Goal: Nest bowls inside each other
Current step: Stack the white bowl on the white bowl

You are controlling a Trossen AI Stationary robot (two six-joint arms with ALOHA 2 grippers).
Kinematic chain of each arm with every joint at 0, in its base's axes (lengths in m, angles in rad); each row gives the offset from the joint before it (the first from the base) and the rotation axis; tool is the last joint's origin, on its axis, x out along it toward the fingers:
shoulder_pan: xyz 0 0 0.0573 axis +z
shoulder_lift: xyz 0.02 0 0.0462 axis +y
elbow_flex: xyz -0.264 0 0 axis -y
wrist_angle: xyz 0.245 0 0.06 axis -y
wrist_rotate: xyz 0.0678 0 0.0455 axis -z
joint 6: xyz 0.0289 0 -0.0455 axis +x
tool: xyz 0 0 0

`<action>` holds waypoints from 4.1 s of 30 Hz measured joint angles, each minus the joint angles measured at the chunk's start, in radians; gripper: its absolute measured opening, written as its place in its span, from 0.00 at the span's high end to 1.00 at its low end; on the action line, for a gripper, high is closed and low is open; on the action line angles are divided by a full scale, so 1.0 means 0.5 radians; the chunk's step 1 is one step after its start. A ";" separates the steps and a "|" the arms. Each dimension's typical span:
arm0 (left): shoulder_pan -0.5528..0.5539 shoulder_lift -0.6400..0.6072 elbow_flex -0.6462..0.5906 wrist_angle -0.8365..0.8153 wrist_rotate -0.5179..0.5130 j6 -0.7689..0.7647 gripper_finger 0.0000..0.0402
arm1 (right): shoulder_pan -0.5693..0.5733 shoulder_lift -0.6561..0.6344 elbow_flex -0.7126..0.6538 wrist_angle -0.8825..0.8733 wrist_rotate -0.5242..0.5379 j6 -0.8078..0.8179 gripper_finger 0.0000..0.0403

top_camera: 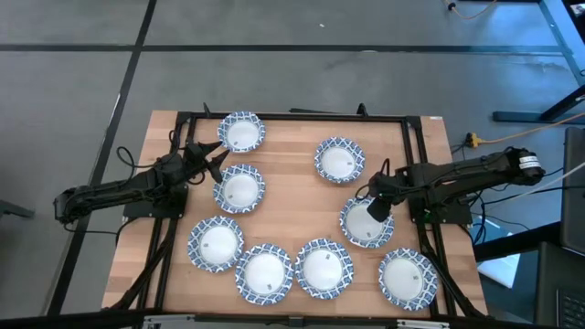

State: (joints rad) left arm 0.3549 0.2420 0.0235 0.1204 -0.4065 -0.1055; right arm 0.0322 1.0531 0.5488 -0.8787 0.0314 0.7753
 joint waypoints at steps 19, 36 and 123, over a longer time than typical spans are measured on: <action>-0.001 0.000 0.000 0.000 0.000 0.000 0.53 | 0.000 0.211 0.001 0.108 -0.038 -0.204 0.81; -0.001 0.000 0.000 0.000 0.000 0.001 0.53 | -0.011 0.209 0.426 -0.192 -0.056 -0.382 0.99; 0.000 0.000 0.000 -0.014 0.000 -0.085 0.53 | -0.197 0.455 0.900 0.427 -0.444 -1.196 0.44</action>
State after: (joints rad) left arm 0.3550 0.2418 0.0235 0.1135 -0.4065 -0.1478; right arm -0.0665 1.2808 0.9985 -0.6654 -0.1907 0.1774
